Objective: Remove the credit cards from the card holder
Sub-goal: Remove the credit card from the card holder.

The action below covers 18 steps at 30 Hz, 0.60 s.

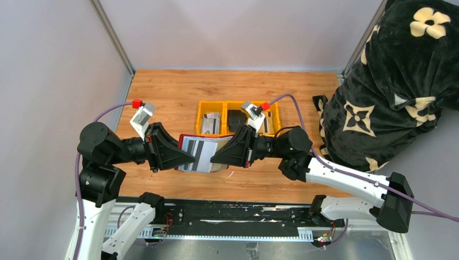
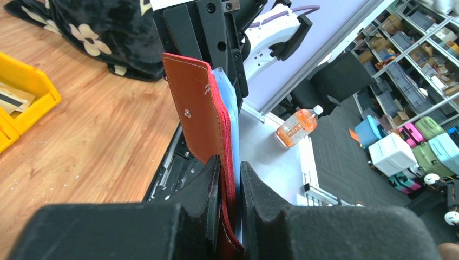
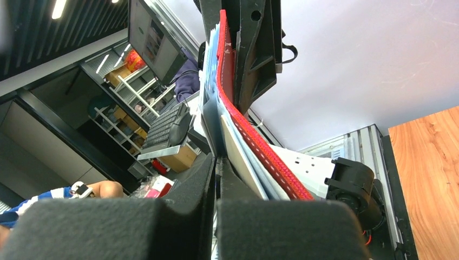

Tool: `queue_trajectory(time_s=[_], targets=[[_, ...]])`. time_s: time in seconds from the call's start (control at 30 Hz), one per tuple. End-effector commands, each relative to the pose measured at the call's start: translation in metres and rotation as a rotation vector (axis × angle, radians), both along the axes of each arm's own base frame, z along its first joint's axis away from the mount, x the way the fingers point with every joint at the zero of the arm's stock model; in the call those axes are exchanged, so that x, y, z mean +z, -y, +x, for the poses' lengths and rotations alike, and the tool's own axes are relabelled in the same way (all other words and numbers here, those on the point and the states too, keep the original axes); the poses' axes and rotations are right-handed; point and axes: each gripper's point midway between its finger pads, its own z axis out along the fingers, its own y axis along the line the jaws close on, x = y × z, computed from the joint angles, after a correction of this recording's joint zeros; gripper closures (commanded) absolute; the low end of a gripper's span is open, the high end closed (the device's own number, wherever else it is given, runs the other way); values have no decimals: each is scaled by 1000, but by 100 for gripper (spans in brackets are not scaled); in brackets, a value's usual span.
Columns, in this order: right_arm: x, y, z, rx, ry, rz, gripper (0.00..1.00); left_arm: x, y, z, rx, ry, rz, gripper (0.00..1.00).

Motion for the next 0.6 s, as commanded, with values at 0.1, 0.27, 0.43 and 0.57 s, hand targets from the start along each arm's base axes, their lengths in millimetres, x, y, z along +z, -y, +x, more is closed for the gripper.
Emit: queue_trajectory(time_s=[0.1, 0.27, 0.43, 0.57], targets=[[9, 17, 0, -46, 22, 71, 100, 10, -1, -9, -16, 51, -8, 94], [11, 18, -3, -32, 24, 75, 100, 9, -1, -7, -7, 45, -5, 85], [11, 13, -4, -18, 26, 70, 100, 5, -2, -3, 20, 53, 8, 84], [9, 9, -7, -2, 32, 62, 100, -1, -4, 4, 67, 59, 31, 88]])
